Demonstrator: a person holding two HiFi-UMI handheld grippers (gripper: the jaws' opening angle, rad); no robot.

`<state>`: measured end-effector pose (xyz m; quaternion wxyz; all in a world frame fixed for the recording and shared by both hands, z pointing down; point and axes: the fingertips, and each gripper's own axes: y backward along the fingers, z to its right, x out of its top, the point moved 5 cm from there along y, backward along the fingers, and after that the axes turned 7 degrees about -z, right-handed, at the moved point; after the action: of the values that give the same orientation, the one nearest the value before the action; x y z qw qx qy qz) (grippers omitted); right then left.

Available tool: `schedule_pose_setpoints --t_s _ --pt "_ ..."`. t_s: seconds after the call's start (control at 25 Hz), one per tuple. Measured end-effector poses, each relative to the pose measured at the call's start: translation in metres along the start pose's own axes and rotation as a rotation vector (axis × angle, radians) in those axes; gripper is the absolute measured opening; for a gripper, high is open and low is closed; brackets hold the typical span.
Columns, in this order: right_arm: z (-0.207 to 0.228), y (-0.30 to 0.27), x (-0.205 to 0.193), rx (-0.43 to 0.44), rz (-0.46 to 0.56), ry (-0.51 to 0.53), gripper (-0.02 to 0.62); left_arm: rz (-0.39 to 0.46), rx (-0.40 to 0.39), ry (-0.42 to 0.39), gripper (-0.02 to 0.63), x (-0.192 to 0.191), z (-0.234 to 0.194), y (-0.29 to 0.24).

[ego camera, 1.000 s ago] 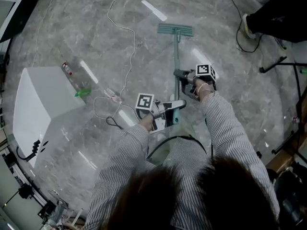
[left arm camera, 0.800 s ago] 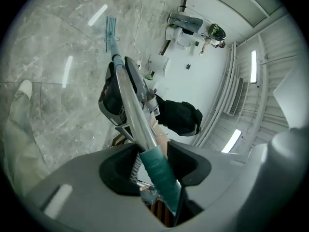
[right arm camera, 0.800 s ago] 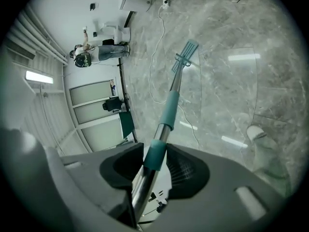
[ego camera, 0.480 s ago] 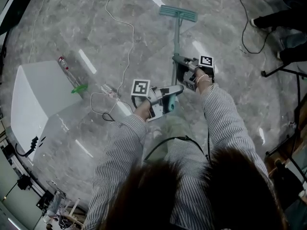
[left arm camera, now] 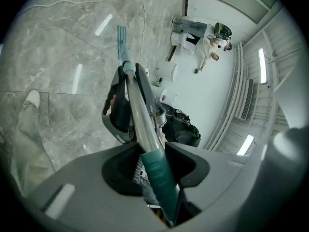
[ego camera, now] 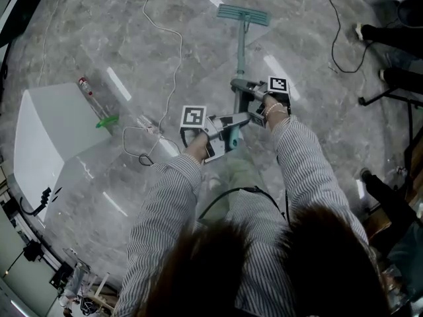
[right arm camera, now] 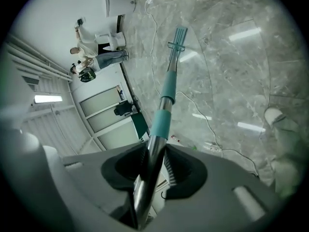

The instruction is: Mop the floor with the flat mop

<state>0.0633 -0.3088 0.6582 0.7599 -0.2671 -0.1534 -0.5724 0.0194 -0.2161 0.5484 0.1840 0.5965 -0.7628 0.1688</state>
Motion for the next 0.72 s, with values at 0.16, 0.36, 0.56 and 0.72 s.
schedule_pose_setpoints --t_s 0.16,0.36,0.56,0.72 --pt "0.0 0.003 -0.002 -0.025 -0.011 0.004 0.12 0.027 -0.021 0.012 0.137 -0.004 -0.001 -0.003" --pt "0.01 0.008 -0.015 -0.023 -0.011 -0.002 0.12 0.032 -0.036 0.015 0.137 -0.02 -0.009 -0.001" --pt "0.033 0.013 -0.054 -0.025 -0.027 0.002 0.12 -0.02 -0.005 0.004 0.135 -0.059 -0.026 0.013" --pt "0.066 0.018 -0.104 -0.023 -0.052 0.007 0.12 -0.053 0.021 0.001 0.133 -0.109 -0.051 0.034"
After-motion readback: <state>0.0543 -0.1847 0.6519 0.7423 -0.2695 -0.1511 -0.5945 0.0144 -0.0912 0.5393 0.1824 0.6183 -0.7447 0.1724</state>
